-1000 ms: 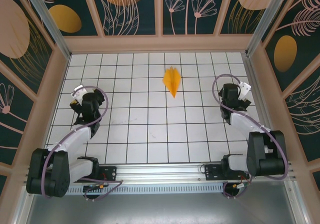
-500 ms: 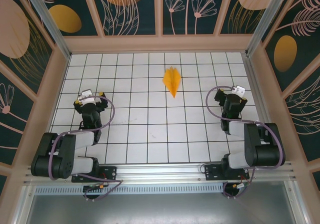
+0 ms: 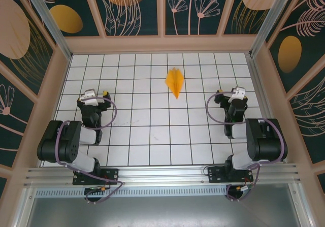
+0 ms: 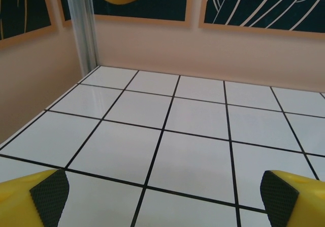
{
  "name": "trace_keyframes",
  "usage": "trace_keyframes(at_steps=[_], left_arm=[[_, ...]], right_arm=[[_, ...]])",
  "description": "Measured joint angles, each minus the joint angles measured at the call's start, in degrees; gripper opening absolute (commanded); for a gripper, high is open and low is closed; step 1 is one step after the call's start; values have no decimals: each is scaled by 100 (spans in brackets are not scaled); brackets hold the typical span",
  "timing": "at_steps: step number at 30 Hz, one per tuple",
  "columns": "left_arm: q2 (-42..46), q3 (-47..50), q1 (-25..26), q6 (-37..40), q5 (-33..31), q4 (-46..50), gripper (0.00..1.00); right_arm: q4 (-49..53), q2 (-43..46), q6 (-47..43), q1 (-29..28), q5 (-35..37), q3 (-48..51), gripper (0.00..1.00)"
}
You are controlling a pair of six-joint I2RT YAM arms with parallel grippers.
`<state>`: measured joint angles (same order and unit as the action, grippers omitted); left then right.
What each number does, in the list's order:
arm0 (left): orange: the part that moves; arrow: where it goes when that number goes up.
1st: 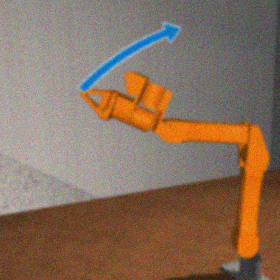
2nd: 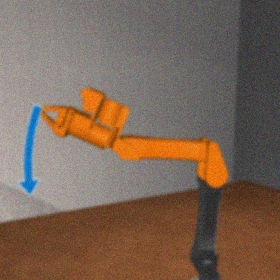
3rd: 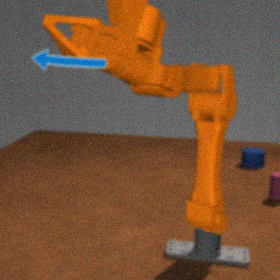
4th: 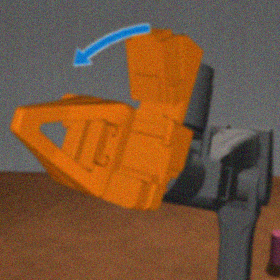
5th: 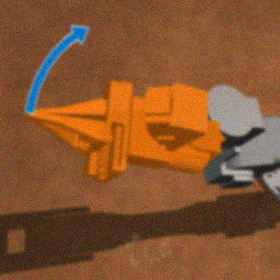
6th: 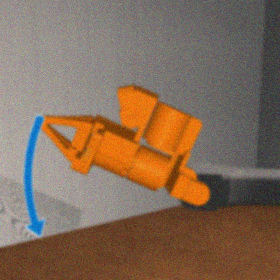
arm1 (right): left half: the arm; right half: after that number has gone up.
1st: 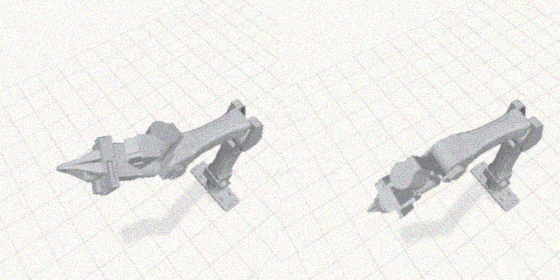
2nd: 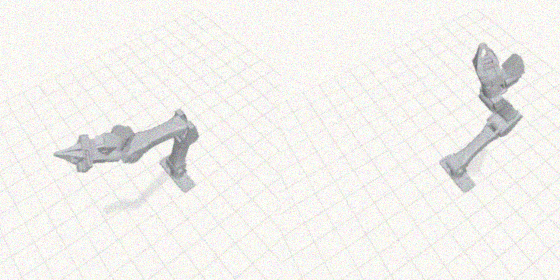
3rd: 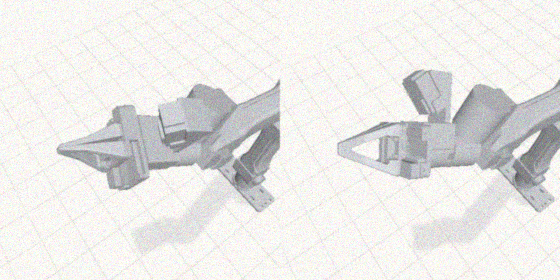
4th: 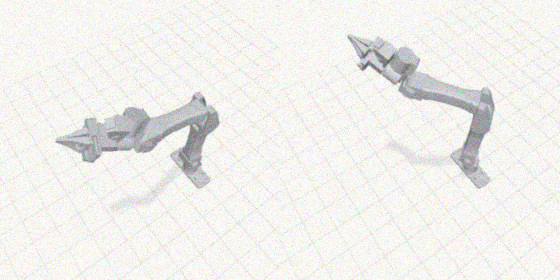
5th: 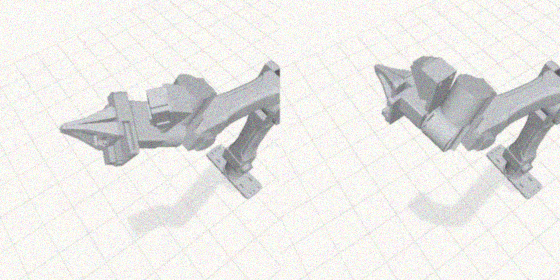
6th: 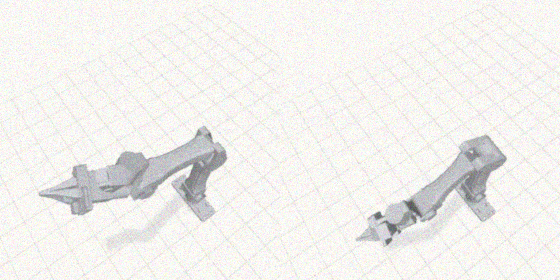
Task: Fold a paper plane with a square sheet of paper (pick it up from the middle)
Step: Reset both arms
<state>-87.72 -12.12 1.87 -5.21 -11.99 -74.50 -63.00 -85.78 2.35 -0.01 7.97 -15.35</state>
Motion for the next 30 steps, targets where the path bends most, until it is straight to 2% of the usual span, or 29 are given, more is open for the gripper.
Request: trace_keyframes(at_steps=[7,14,30], left_arm=[[-11,22,0,33,101,-120,98],[-11,35,0,28,-70,-249,99],[-42,26,0,76,153,-282,98]], right_arm=[[-450,-203,-55,35,-232,190,99],[-544,-203,-55,46,-321,190,99],[-581,-203,-55,46,-354,190,99]])
